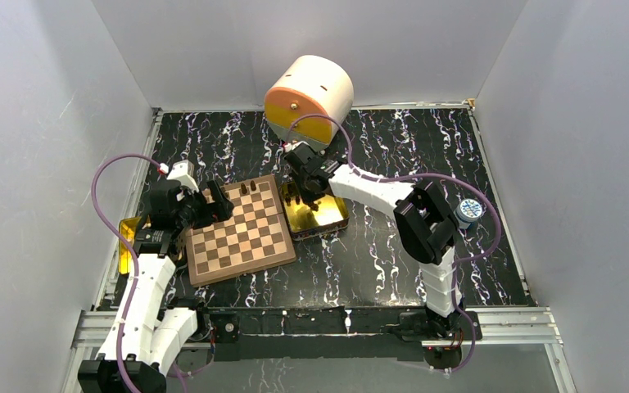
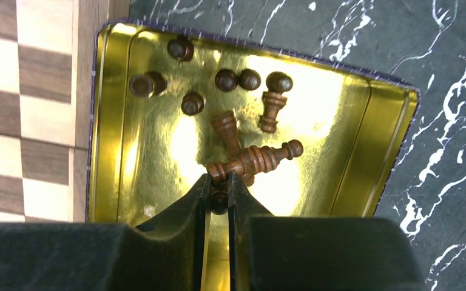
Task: Set up the chess pieces on the board
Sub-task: Place the chess piece in the storage box.
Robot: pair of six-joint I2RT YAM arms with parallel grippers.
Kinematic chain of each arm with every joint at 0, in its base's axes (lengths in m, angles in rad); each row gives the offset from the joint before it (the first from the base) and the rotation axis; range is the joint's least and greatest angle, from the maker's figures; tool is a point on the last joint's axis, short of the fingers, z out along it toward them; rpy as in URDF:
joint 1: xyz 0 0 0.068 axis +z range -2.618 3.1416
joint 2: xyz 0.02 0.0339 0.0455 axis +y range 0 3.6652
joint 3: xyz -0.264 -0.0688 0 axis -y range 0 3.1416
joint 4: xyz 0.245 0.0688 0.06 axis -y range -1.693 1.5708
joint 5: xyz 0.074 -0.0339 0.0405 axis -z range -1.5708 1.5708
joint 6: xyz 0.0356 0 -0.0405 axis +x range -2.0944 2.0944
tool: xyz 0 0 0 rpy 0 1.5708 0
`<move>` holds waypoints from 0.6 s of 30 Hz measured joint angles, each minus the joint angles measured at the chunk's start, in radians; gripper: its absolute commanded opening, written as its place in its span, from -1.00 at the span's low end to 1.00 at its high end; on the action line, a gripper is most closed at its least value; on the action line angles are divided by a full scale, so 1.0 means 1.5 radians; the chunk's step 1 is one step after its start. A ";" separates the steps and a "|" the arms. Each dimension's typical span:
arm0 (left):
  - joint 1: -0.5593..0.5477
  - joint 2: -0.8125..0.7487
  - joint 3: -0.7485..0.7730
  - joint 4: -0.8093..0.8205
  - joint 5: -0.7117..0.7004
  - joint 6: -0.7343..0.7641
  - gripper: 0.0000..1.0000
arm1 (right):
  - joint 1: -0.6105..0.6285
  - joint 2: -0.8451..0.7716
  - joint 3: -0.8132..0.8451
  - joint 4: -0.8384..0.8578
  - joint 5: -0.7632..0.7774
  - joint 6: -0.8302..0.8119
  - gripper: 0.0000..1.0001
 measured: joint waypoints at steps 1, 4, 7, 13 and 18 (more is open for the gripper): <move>0.000 -0.001 -0.001 0.000 0.000 0.000 0.84 | 0.001 -0.003 -0.005 0.002 -0.001 -0.004 -0.66; 0.000 -0.004 -0.002 -0.001 0.000 0.000 0.85 | 0.006 -0.013 -0.030 0.002 -0.001 -0.018 -0.66; 0.000 -0.007 -0.002 0.000 0.000 0.000 0.84 | 0.006 -0.017 -0.052 0.001 -0.002 -0.023 -0.64; 0.000 -0.007 -0.002 0.000 0.000 0.000 0.84 | 0.006 -0.039 -0.096 0.005 -0.016 -0.022 -0.62; -0.001 -0.007 -0.002 0.000 -0.001 0.000 0.84 | 0.006 -0.041 -0.098 0.012 -0.042 -0.017 -0.61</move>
